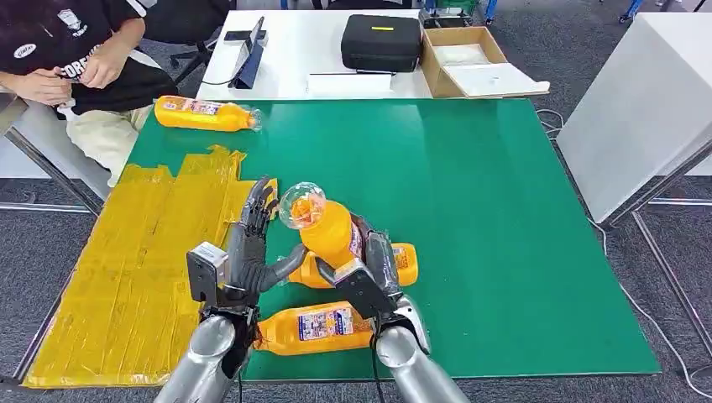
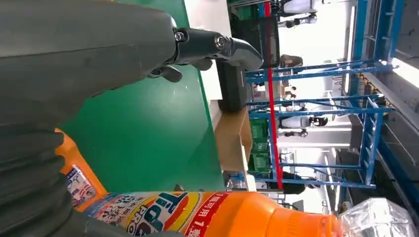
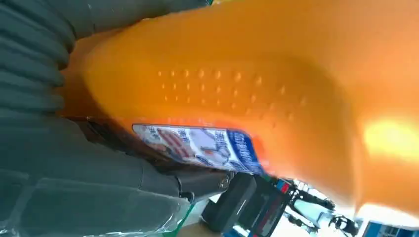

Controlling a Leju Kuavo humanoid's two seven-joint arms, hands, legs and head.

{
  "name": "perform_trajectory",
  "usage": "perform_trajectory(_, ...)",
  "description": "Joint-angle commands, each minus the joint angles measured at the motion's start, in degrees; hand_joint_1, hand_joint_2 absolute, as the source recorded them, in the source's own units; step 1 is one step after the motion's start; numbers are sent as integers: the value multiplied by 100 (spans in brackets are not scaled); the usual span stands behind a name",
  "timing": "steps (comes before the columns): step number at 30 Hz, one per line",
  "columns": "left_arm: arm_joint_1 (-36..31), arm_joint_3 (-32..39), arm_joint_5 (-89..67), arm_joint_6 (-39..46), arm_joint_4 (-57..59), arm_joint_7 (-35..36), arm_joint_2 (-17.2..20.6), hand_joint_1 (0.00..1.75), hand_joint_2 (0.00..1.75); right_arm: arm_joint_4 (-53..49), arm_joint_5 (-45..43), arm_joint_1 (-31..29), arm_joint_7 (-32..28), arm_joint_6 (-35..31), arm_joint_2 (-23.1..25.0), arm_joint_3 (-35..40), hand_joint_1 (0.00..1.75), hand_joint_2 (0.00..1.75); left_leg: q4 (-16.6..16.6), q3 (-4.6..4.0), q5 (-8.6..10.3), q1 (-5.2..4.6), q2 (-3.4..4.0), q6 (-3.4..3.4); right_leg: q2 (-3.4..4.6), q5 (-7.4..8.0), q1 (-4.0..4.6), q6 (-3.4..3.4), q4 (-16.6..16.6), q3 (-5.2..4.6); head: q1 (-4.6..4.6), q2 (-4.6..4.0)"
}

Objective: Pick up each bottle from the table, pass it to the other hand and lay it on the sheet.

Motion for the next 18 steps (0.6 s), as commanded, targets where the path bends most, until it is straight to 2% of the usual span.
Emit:
perform_trajectory(1, -414, -251, 62, -5, 588, 85, 16, 0, 175, 789, 375, -467, 162, -134, 97, 388, 175, 175, -1, 17, -4, 9, -1, -24, -7, -3, 8, -14, -6, 21, 0, 0)
perform_trajectory(7, -565, -257, 129, -15, 700, 146, -31, 0, 175, 1229, 667, -830, 279, -332, 306, 510, 175, 175, 0, 9, -2, 6, 0, -17, -6, -2, 5, -10, -2, 11, -2, 2)
perform_trajectory(11, -567, -250, 319, -548, 690, 408, -7, 0, 175, 1636, 942, -1138, 289, -734, 438, 644, 175, 175, 2, 13, -2, 7, 1, -22, -5, -3, 7, -12, -1, 14, 0, 0)
perform_trajectory(18, -558, -135, 422, -830, 595, 511, 2, 0, 175, 1798, 1034, -1357, 324, -804, 494, 855, 175, 175, 0, 14, -3, 7, 3, -20, -5, -4, 6, -11, -2, 16, -2, 0)
